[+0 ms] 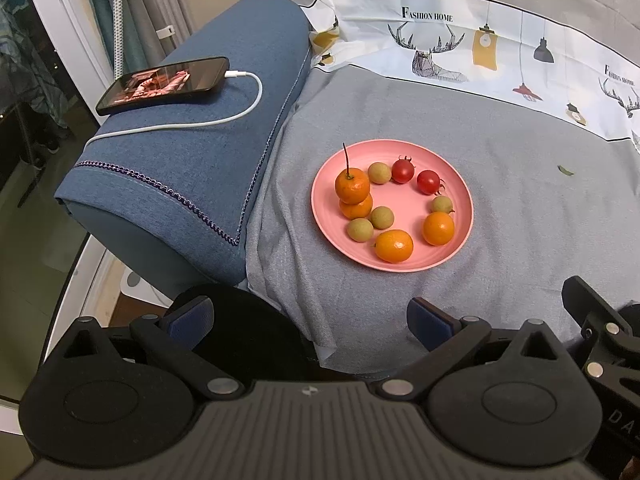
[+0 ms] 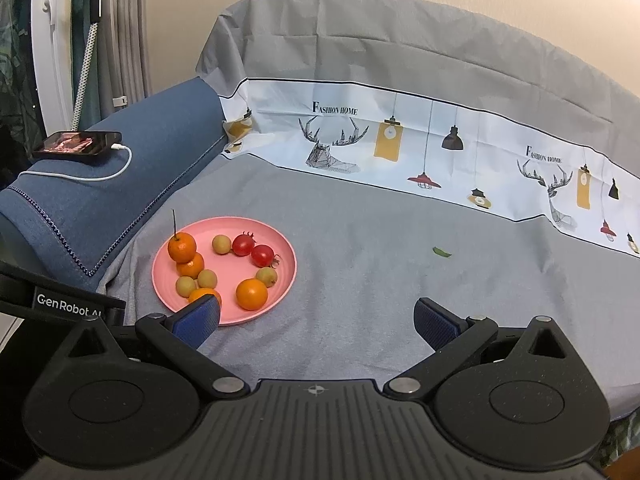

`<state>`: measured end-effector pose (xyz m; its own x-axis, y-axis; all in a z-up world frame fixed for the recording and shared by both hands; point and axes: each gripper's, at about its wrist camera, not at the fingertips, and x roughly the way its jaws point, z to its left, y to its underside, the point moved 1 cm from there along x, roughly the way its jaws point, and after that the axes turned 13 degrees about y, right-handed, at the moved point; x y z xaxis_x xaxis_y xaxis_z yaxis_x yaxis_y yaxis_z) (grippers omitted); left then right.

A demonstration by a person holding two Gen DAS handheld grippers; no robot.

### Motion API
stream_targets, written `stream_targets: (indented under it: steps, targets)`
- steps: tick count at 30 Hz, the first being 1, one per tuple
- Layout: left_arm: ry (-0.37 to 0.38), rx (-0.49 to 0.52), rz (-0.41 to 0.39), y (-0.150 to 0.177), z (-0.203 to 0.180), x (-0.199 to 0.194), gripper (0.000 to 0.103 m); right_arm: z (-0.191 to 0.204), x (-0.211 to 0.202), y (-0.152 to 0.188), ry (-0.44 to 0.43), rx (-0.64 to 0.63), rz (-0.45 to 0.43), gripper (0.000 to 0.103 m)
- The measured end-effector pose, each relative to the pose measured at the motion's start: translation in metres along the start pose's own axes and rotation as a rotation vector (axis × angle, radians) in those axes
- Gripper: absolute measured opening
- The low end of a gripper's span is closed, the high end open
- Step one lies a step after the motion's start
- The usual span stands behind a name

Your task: Organize fruits

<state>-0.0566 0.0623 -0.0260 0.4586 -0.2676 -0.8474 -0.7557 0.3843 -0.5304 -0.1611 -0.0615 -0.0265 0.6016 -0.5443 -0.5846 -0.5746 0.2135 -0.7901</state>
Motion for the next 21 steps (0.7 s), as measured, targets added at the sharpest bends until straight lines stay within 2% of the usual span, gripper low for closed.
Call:
stream_targets:
  steps: [21]
  targets:
    - [-0.005,-0.008,0.006,0.0008,0.0020,0.0011,0.103,0.0006,0.0003,0.0009,-0.002,0.004,0.003,0.102]
